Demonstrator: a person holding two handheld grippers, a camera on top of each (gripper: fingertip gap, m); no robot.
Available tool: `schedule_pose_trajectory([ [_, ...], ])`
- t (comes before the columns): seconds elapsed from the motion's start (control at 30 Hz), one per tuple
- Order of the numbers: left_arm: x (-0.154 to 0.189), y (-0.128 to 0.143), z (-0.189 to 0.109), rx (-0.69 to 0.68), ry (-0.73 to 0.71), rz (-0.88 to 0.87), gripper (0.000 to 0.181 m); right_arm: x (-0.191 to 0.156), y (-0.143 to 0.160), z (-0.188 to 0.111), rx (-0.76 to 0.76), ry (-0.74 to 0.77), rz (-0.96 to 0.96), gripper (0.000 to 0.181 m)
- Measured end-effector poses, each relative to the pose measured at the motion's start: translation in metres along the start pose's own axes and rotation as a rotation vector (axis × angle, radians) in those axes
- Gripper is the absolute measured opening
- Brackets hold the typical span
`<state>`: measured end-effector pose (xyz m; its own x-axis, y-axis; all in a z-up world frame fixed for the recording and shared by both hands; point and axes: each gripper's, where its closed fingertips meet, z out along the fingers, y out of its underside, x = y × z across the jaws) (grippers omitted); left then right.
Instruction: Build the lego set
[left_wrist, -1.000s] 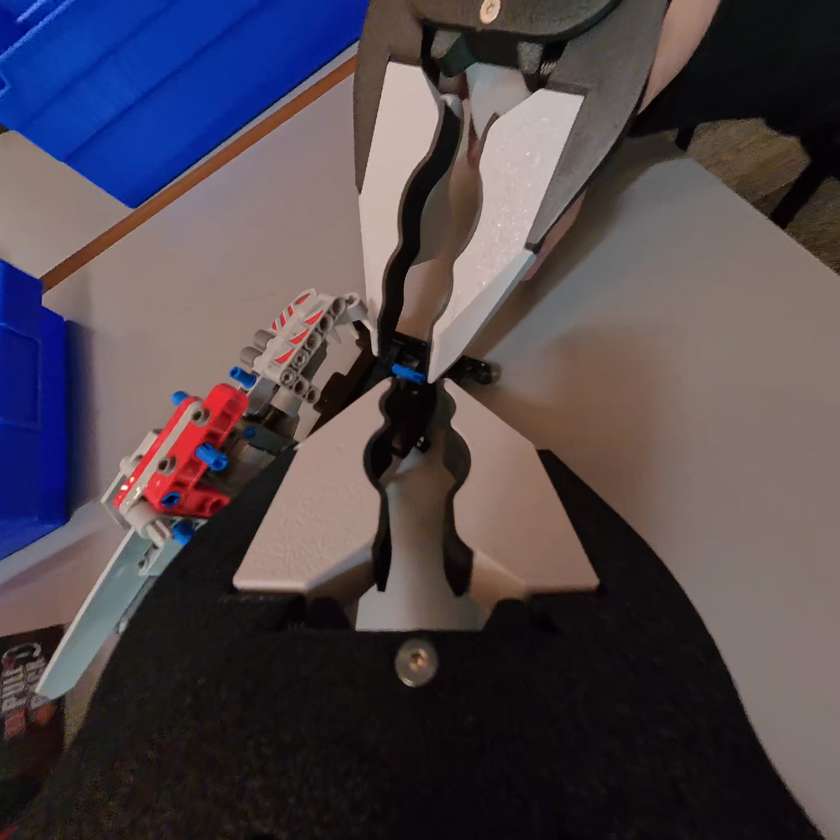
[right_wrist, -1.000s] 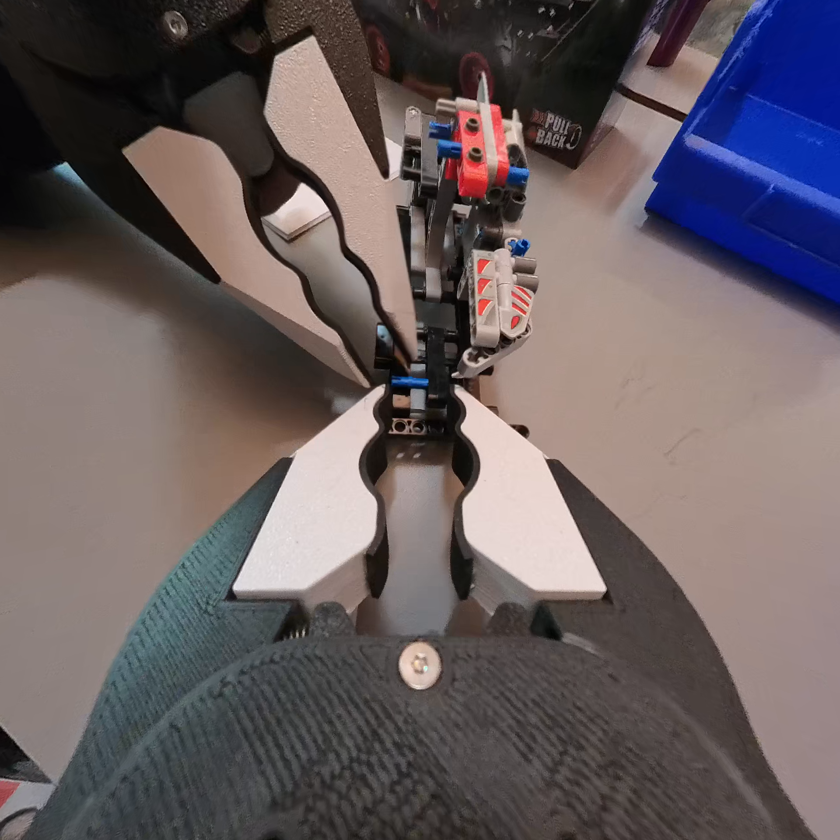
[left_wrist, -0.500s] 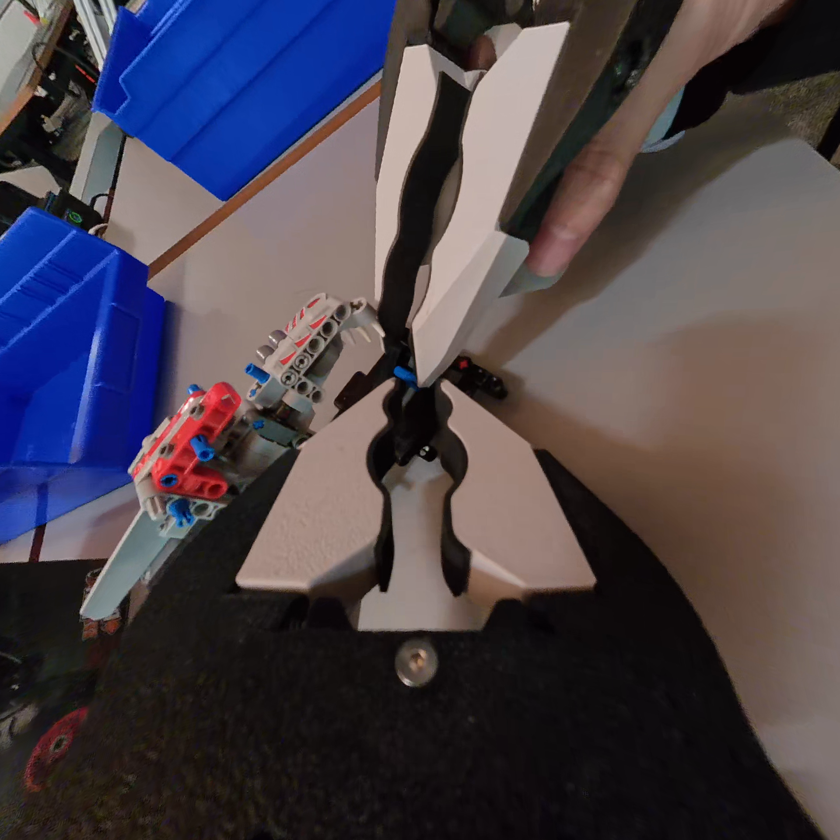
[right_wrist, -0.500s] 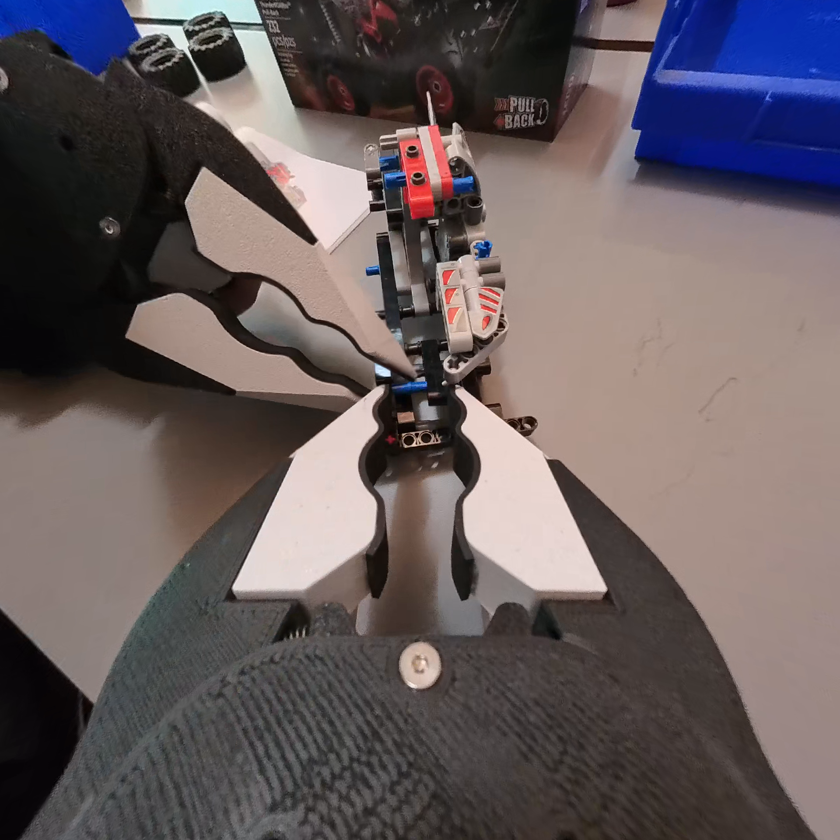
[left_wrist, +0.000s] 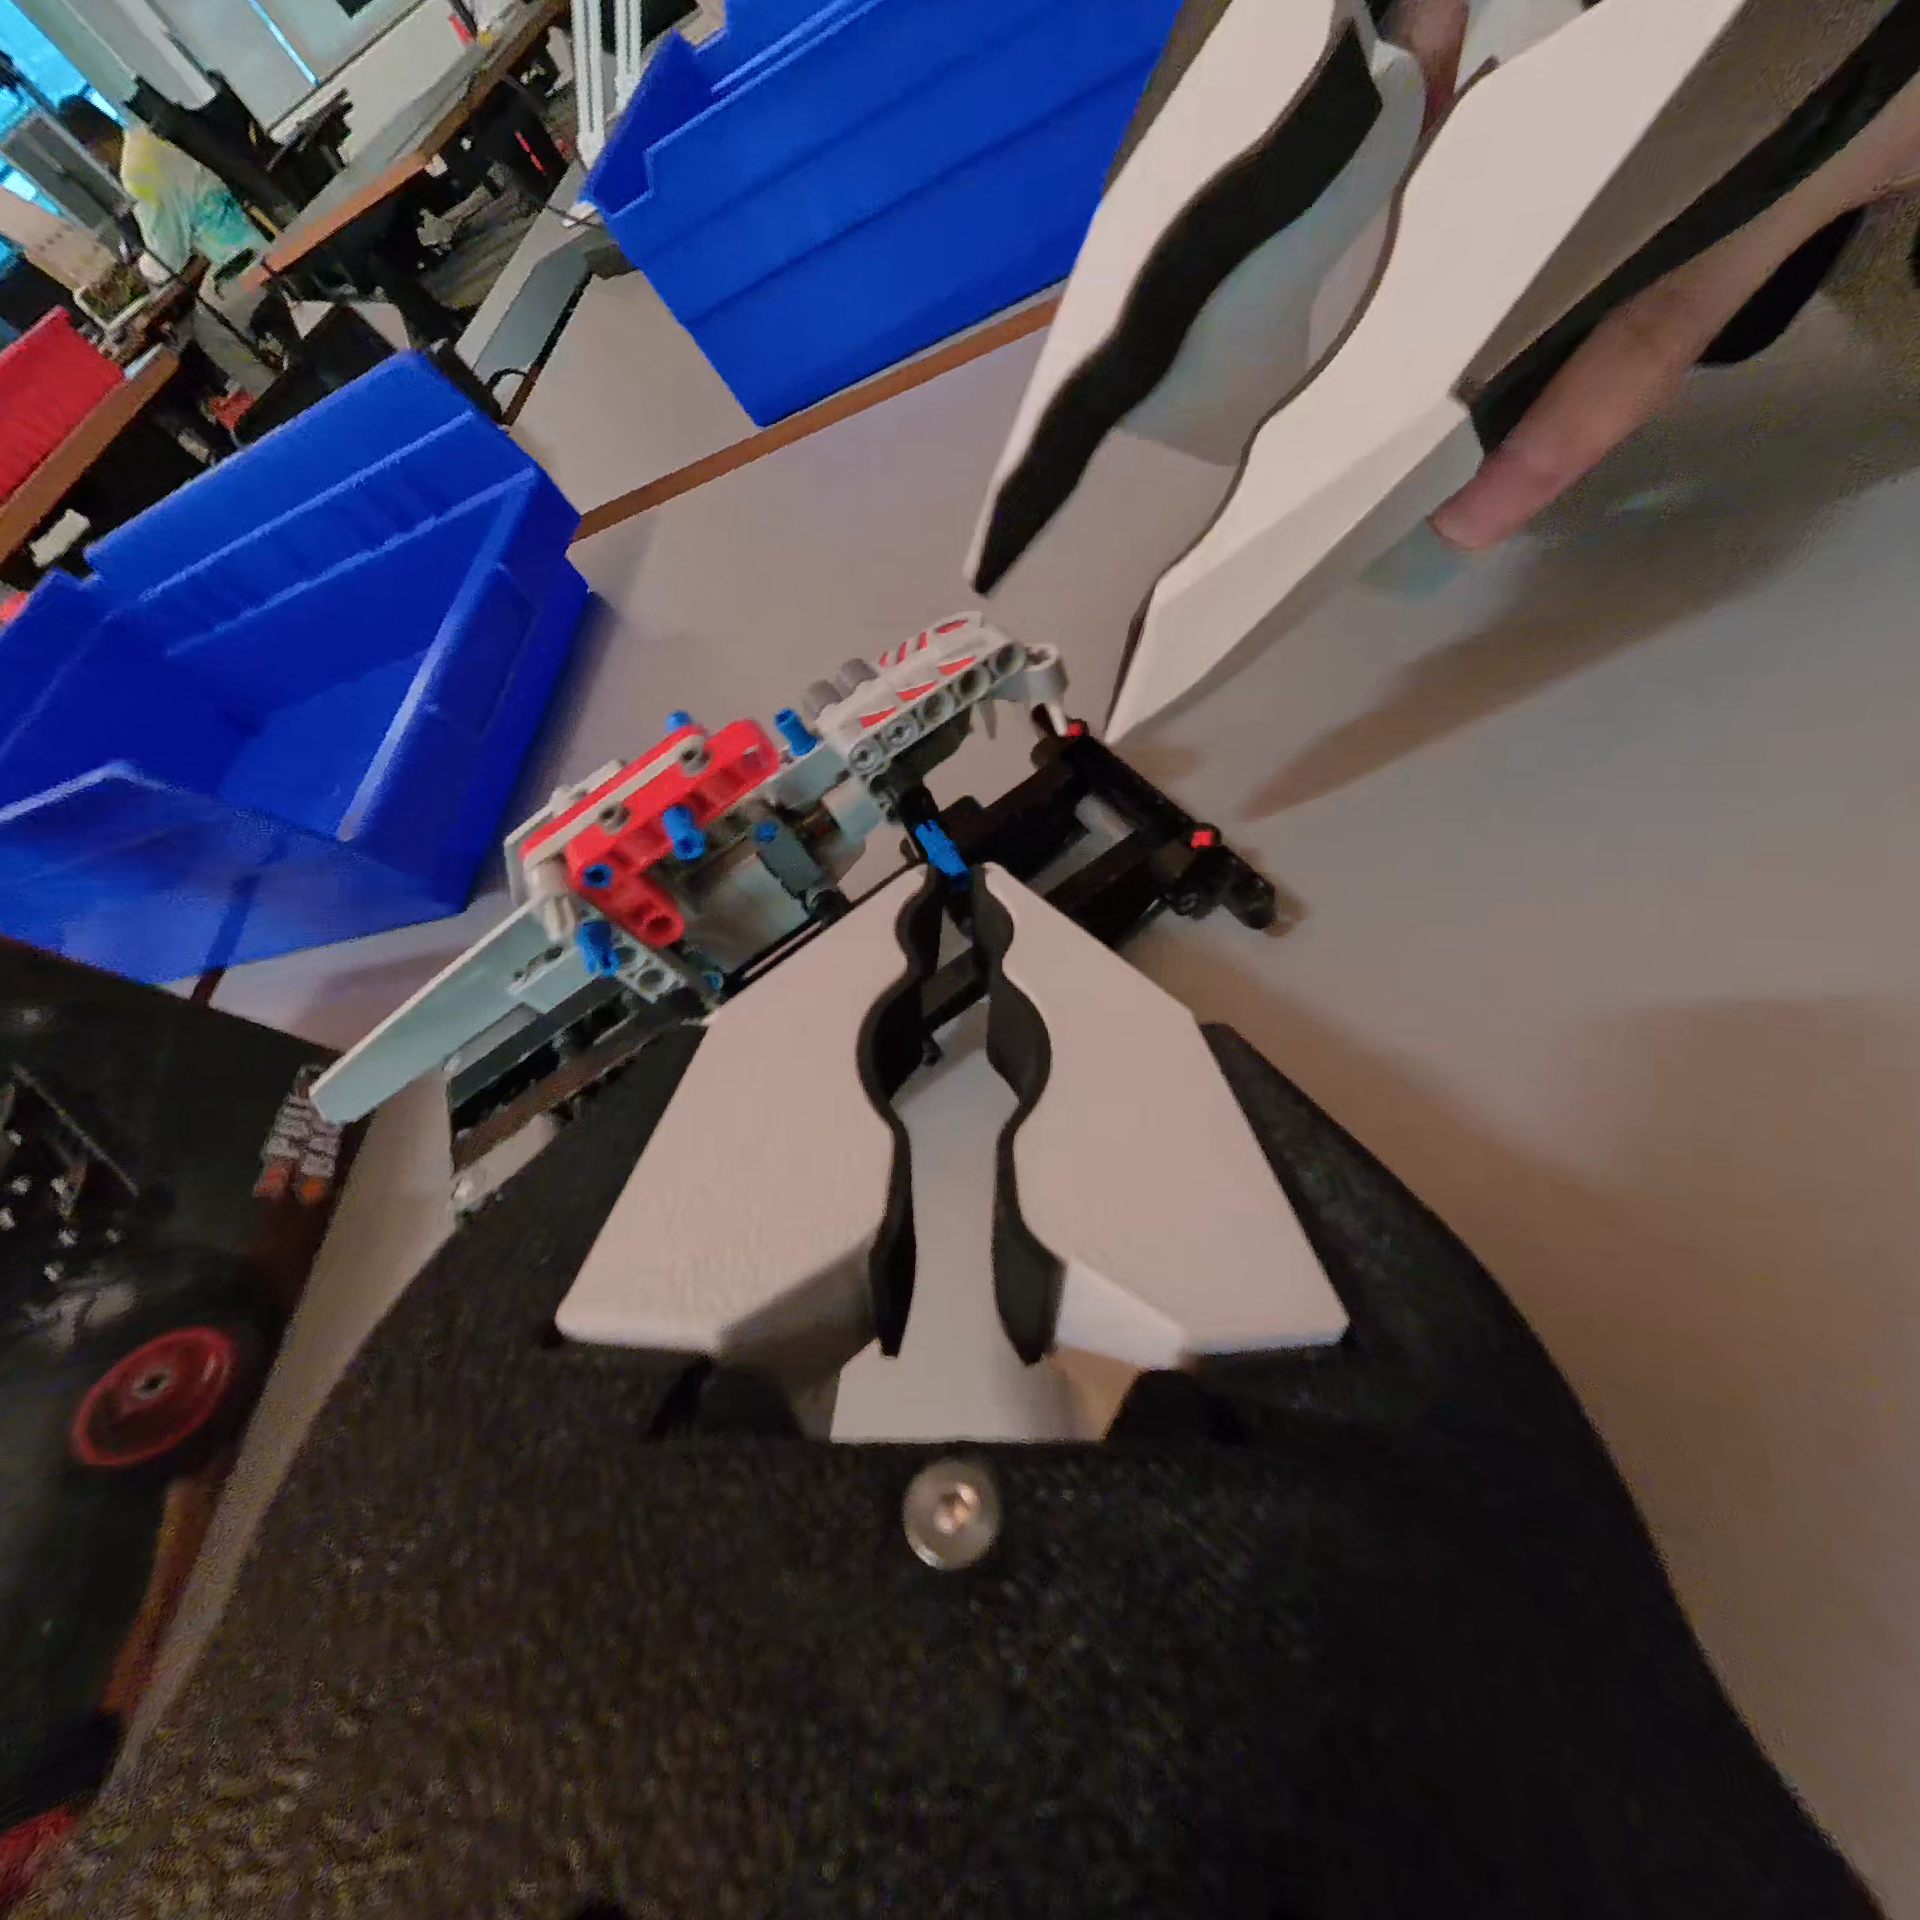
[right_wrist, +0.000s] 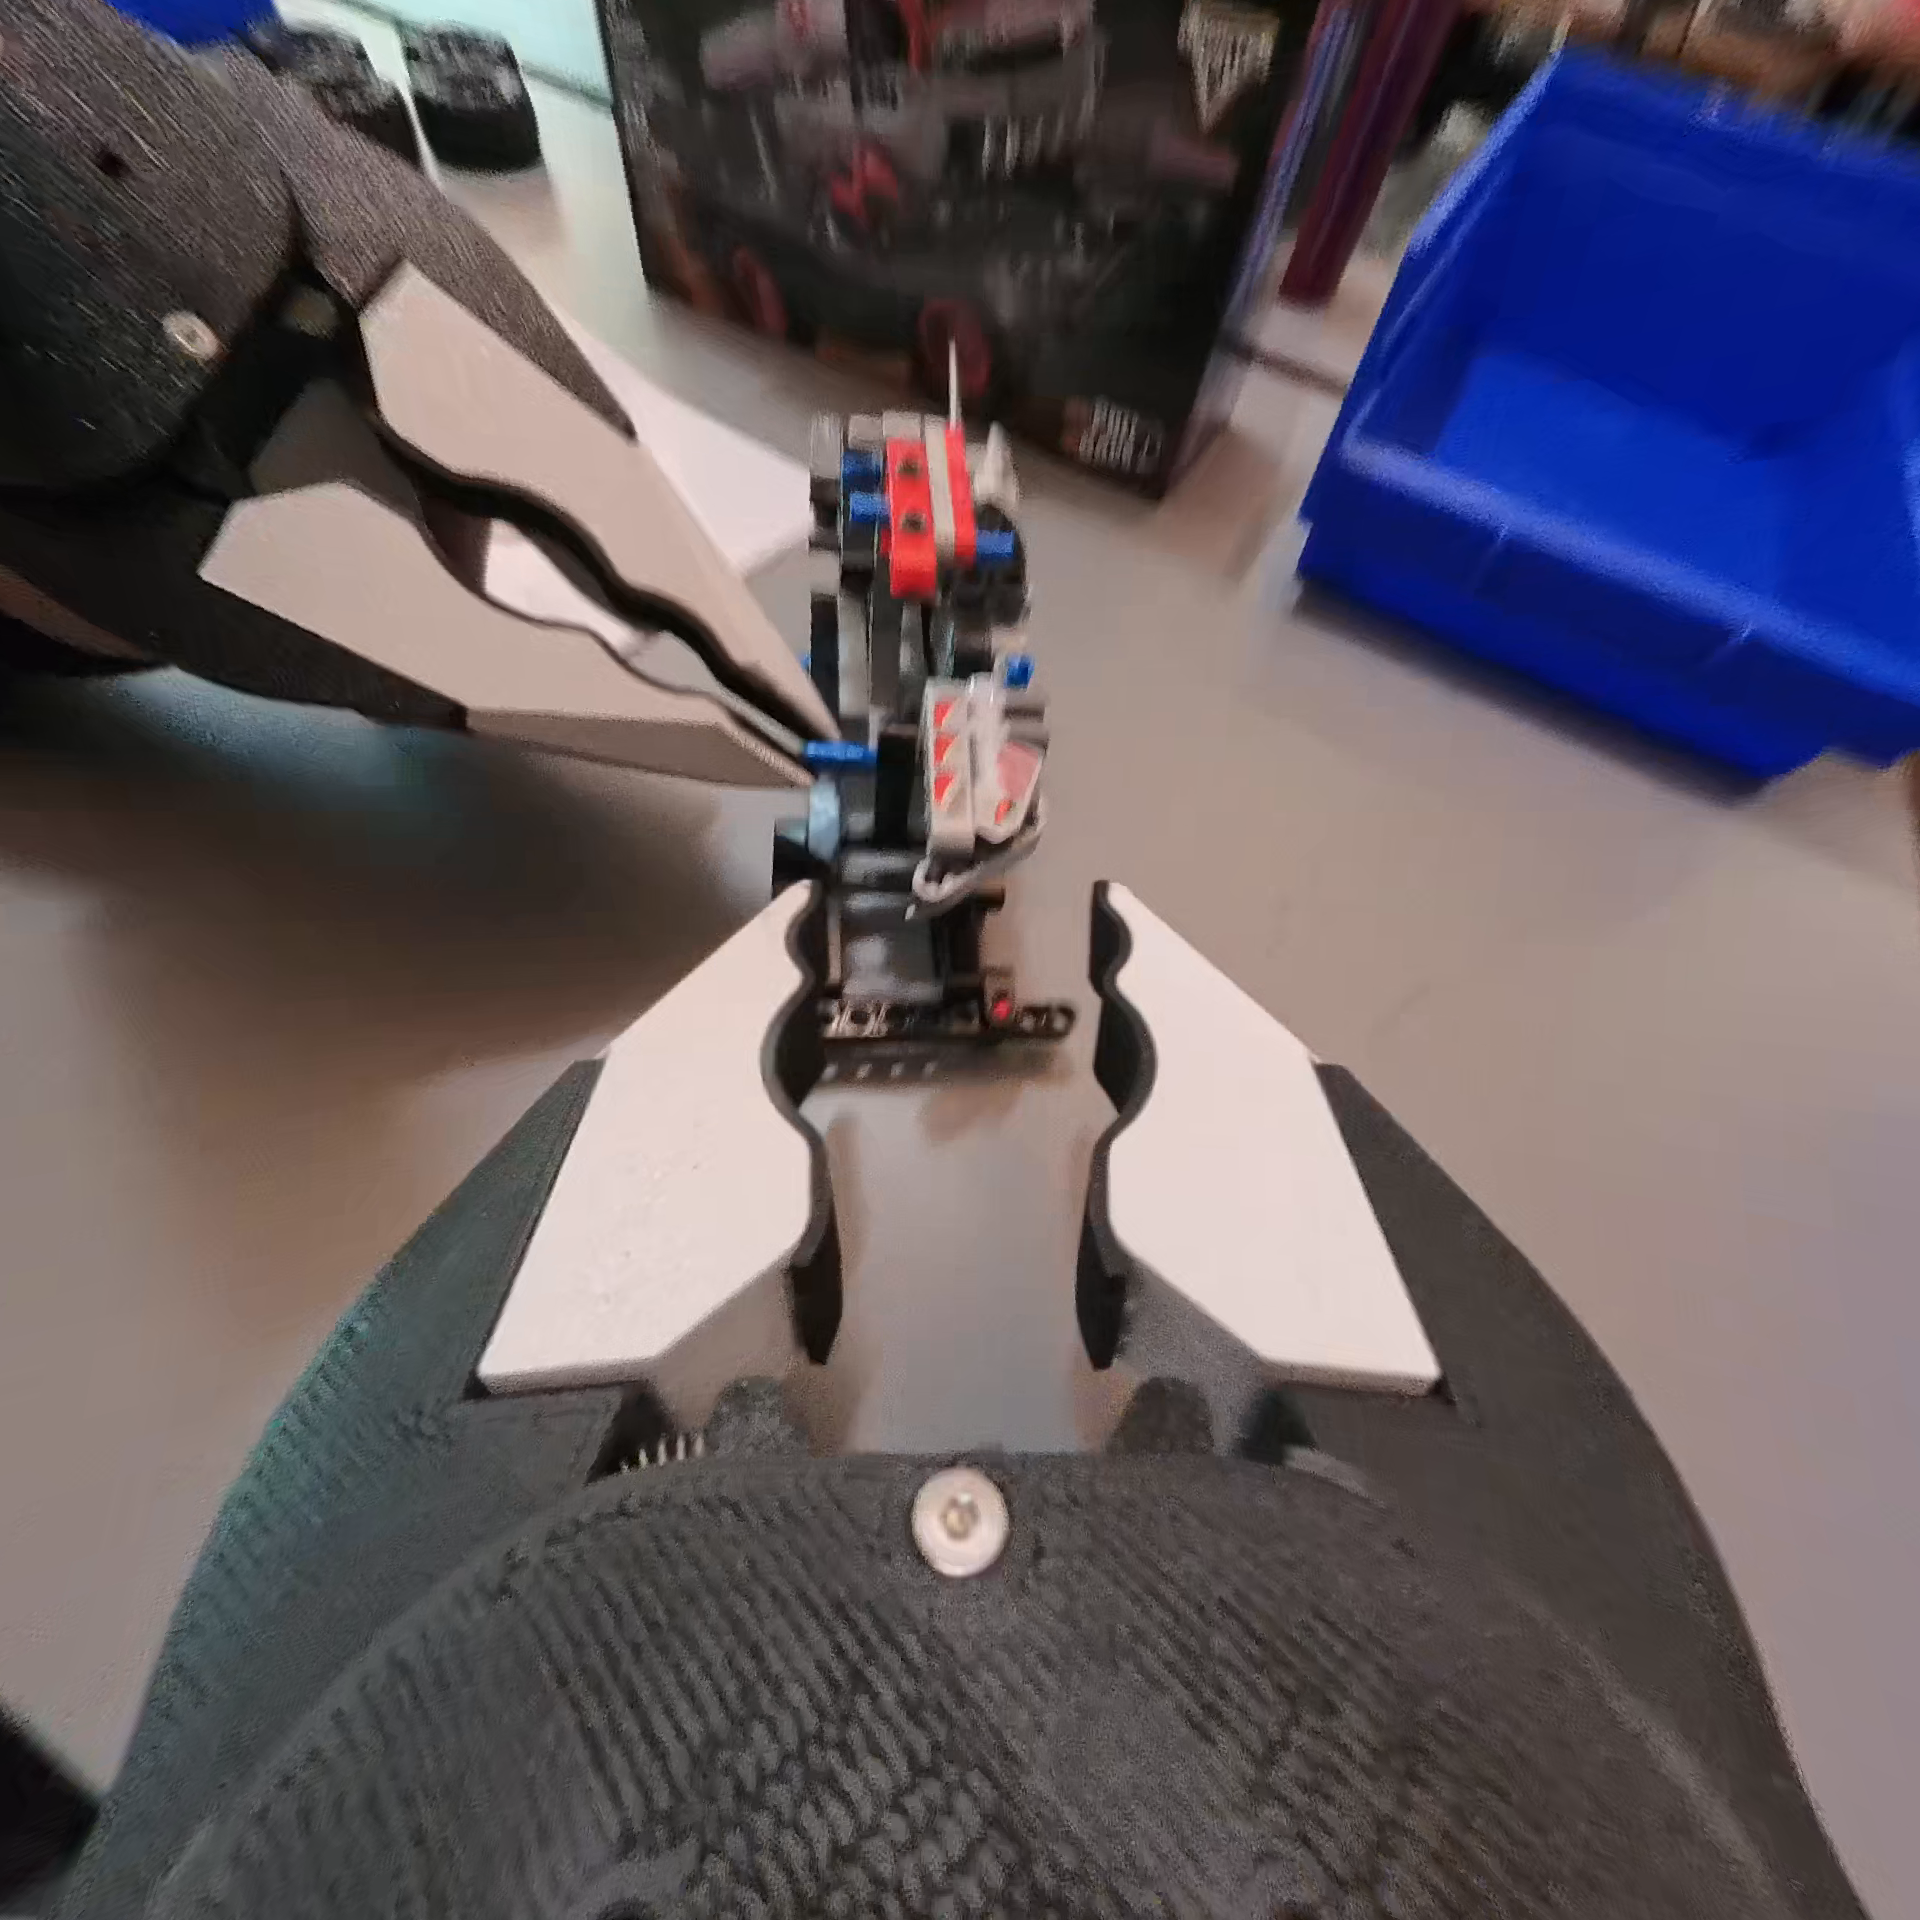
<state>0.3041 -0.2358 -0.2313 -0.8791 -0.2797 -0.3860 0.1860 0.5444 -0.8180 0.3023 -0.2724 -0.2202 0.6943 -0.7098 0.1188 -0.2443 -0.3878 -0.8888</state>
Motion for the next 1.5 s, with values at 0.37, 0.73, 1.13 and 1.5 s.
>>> schedule_pose_trajectory([
  [0.37,-0.009,0.007,-0.003,0.032,-0.006,-0.107,0.002,-0.002,-0.010,0.039,0.076,-0.137,-0.102,0.051],
  [0.73,-0.008,0.003,-0.003,0.073,0.086,-0.252,0.001,0.000,0.000,0.049,-0.003,-0.047,-0.176,0.046],
  [1.13,-0.003,0.003,-0.003,0.069,0.071,-0.146,0.002,-0.005,-0.002,0.049,0.002,-0.084,-0.145,0.037],
  [1.5,-0.010,0.008,0.000,0.007,-0.043,-0.267,0.003,-0.002,-0.004,0.055,-0.015,-0.006,-0.105,0.035],
])
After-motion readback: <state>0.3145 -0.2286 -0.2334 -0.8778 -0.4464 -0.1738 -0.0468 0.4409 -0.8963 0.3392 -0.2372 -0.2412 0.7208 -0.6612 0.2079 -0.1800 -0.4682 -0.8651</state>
